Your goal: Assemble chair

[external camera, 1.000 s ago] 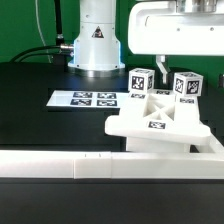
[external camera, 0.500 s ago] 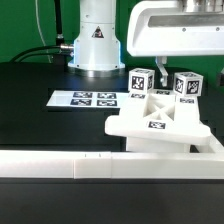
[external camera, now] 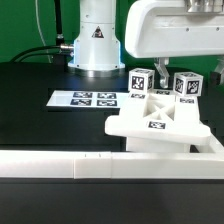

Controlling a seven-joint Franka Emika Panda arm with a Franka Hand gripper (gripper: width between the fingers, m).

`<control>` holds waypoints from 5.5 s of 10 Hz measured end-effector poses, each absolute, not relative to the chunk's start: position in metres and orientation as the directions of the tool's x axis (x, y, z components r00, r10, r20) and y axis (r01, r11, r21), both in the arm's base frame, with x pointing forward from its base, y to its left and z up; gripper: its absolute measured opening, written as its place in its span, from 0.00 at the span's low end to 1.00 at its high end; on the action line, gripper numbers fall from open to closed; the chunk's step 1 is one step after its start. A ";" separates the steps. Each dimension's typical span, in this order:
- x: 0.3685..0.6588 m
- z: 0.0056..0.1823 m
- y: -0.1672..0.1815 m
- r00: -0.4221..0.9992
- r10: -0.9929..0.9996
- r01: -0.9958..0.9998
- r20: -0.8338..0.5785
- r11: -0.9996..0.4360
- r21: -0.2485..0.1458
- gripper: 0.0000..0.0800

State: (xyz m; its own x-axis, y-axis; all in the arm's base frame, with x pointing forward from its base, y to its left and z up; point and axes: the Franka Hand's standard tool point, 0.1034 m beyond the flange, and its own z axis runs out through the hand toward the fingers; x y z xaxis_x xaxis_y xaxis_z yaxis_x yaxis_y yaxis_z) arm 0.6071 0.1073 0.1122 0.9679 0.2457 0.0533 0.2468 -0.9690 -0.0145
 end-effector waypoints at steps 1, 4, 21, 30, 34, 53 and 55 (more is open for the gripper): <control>0.607 0.112 0.107 0.972 0.229 0.230 0.053 -0.973 -0.015 0.81; 0.607 0.112 0.107 0.972 0.229 0.230 0.053 -0.973 -0.015 0.37; 0.607 0.111 0.112 0.319 -0.944 -0.943 -0.079 -0.309 -0.124 0.36; 0.612 0.111 0.117 0.646 -0.763 -0.759 -0.021 -0.638 -0.133 0.81; 0.613 0.114 0.117 0.858 -0.514 -0.508 0.016 -0.853 -0.121 0.81; 0.611 0.104 0.114 0.935 -0.346 -0.339 0.077 -0.937 -0.086 0.33; 0.613 0.104 0.106 0.864 -0.497 -0.490 0.079 -0.867 -0.090 0.34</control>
Offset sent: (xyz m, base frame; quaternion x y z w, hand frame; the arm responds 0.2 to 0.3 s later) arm 0.0000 0.0000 0.0000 0.0000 0.0000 0.0000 1.0000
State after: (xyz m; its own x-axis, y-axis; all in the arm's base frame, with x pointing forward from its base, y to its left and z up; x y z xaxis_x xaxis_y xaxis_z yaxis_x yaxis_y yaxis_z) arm 0.6132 0.1062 0.1044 0.8644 -0.4966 0.0791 -0.4899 -0.8671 -0.0903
